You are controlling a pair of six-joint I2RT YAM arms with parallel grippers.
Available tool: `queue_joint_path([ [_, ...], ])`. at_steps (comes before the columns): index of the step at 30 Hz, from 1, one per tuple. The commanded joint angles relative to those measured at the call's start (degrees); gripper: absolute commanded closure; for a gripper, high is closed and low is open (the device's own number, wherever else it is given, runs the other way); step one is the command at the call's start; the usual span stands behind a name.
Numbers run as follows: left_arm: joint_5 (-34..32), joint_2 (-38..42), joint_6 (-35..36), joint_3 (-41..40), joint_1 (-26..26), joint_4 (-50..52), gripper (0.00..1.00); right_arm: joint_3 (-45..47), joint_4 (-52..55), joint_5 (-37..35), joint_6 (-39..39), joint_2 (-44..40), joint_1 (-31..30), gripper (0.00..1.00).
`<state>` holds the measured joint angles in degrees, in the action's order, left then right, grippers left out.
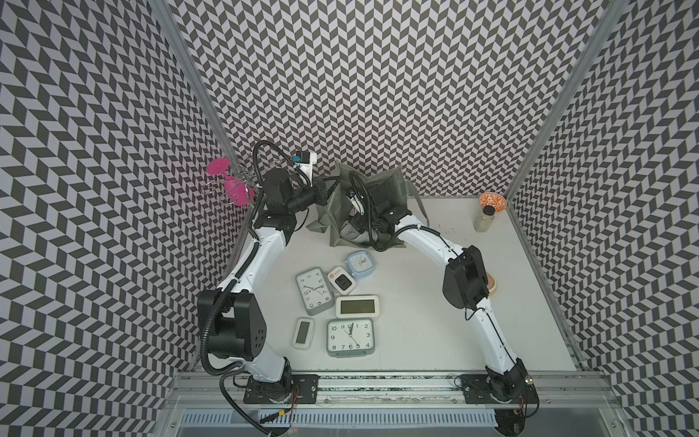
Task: Put the alarm clock into the canvas bag
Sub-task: Place the alarm at the canvas bag, then pick up the alarm from the center of the board.
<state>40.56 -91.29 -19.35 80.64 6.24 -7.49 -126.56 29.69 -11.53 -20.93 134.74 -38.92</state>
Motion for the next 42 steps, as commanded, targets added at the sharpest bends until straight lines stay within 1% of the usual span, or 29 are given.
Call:
queue_joint_path([
  [1, 0.1, 3.3, 0.5, 1.8, -0.1, -4.7, 1.0, 4.3, -4.1, -0.5, 0.7, -9.2, -2.8, 0.01],
  [6, 0.0, 3.3, 0.7, 1.8, -0.1, -4.6, 1.0, 12.4, -7.2, -2.7, 3.1, -17.7, -4.8, 0.01],
  [15, 0.0, 3.1, 0.5, 1.6, -0.7, -4.6, 1.0, 28.7, -11.9, -0.9, 8.6, -35.0, -6.8, 0.01],
  [18, 0.0, 2.9, 0.5, 1.6, -0.8, -4.6, 1.0, 35.6, -13.7, 1.6, 10.6, -42.1, -7.5, 0.0],
  [23, -0.5, 2.7, 0.5, 1.6, -1.1, -4.1, 1.0, 48.7, -15.4, 10.3, 12.5, -54.1, -7.5, 0.0],
  [26, -3.0, 2.4, 0.5, 1.8, -1.5, -3.0, 1.0, 54.9, -14.9, 13.0, 12.9, -58.4, -7.6, 0.0],
  [30, -4.4, 1.8, -1.2, 1.8, -2.8, -3.3, 1.0, 60.6, -13.7, 13.7, 15.8, -60.0, -7.6, 0.0],
  [34, -4.3, 1.1, -2.7, 1.2, -4.3, -4.9, 1.0, 65.2, -13.3, 16.7, 15.7, -59.5, -7.5, 0.0],
  [36, -3.9, 0.7, -3.0, 1.0, -5.0, -5.8, 1.0, 66.6, -13.5, 19.2, 13.9, -58.6, -7.6, 0.02],
  [39, -3.8, 0.3, -3.0, 0.7, -5.8, -6.3, 1.0, 68.0, -13.5, 25.8, 8.1, -56.1, -7.6, 0.11],
  [42, -3.3, 0.0, -3.0, 0.5, -6.2, -6.8, 1.0, 68.6, -13.5, 29.0, 2.8, -52.9, -7.6, 0.17],
])
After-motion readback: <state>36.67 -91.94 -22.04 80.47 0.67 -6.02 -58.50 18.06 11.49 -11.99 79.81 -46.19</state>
